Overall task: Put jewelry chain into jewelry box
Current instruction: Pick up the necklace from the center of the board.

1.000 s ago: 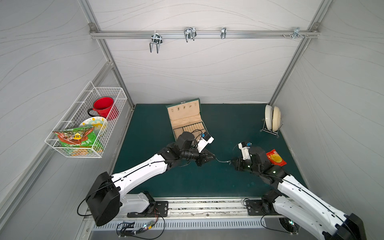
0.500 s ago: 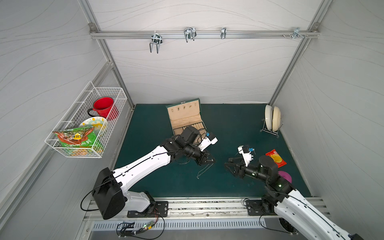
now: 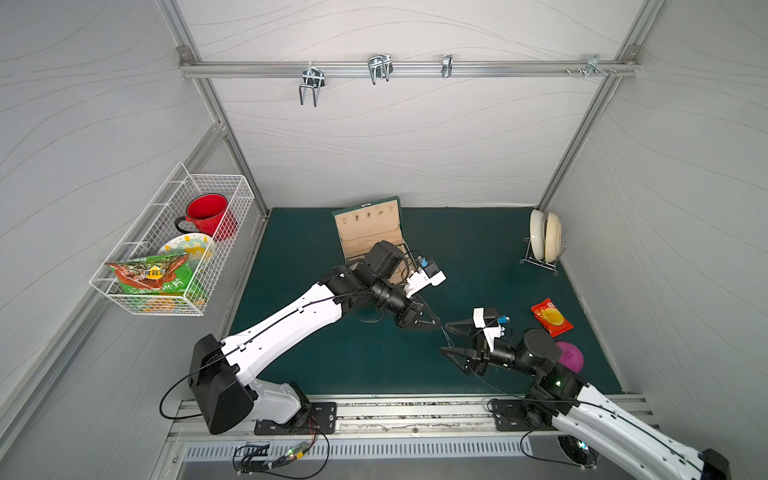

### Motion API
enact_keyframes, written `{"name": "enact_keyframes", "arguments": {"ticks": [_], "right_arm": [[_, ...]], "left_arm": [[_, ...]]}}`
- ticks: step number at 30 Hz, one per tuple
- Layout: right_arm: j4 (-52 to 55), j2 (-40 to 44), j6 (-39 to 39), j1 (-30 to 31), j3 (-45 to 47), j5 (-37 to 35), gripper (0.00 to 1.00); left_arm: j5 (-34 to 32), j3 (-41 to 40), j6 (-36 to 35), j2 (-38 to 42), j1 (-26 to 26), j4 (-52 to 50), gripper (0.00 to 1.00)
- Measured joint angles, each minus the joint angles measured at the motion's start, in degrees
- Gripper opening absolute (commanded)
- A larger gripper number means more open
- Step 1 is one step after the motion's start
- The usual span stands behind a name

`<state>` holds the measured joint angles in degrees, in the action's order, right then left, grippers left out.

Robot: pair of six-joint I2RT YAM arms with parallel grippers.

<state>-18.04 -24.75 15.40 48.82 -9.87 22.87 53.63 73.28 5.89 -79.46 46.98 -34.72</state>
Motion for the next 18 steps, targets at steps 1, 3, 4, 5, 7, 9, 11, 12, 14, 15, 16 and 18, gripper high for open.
{"name": "enact_keyframes", "arguments": {"ticks": [1,3,4,5,7,9,11,12,14,15,16,18], "right_arm": [[-0.8,-1.0,-0.3,0.1,-0.1,-0.2,0.76],[-2.3,-2.7,-0.5,0.2,-0.1,-0.6,0.73],[-2.8,-3.2,-0.7,0.2,-0.1,-1.0,0.72],[-3.3,-3.5,-0.8,0.2,-0.1,-1.1,0.71],[-4.4,-4.1,-0.9,0.2,-0.1,-1.3,0.69],[-5.5,-4.6,-0.8,0.2,-0.1,-1.3,0.66],[-6.3,-5.0,-0.8,0.2,-0.1,-1.2,0.61],[-6.5,-5.1,-0.8,0.2,-0.1,-1.2,0.58],[-6.8,-5.1,-0.8,0.2,-0.1,-1.3,0.55],[-6.8,-5.1,-0.8,0.2,-0.1,-1.2,0.54],[-6.8,-5.1,-0.9,0.2,-0.1,-1.3,0.53],[-6.9,-5.1,-0.9,0.2,-0.1,-1.4,0.52]], "left_arm": [[0.3,1.0,-0.1,-0.6,0.5,-0.5,0.02],[0.9,2.8,-0.2,-1.5,1.3,-1.3,0.02],[1.1,3.3,-0.2,-1.6,1.6,-1.6,0.02],[1.3,3.8,-0.2,-1.7,1.7,-1.9,0.02],[1.6,4.5,-0.2,-1.7,2.0,-2.4,0.02],[1.7,4.9,-0.2,-1.7,2.2,-2.4,0.02],[1.8,5.0,-0.2,-1.7,2.2,-2.5,0.02],[1.8,5.0,-0.2,-1.7,2.2,-2.6,0.02],[1.8,5.0,-0.1,-1.6,2.2,-2.6,0.02],[1.9,5.0,-0.1,-1.6,2.2,-2.6,0.02],[1.9,5.0,0.0,-1.6,2.2,-2.6,0.02],[2.2,5.0,0.2,-1.5,2.2,-2.6,0.02]]}}
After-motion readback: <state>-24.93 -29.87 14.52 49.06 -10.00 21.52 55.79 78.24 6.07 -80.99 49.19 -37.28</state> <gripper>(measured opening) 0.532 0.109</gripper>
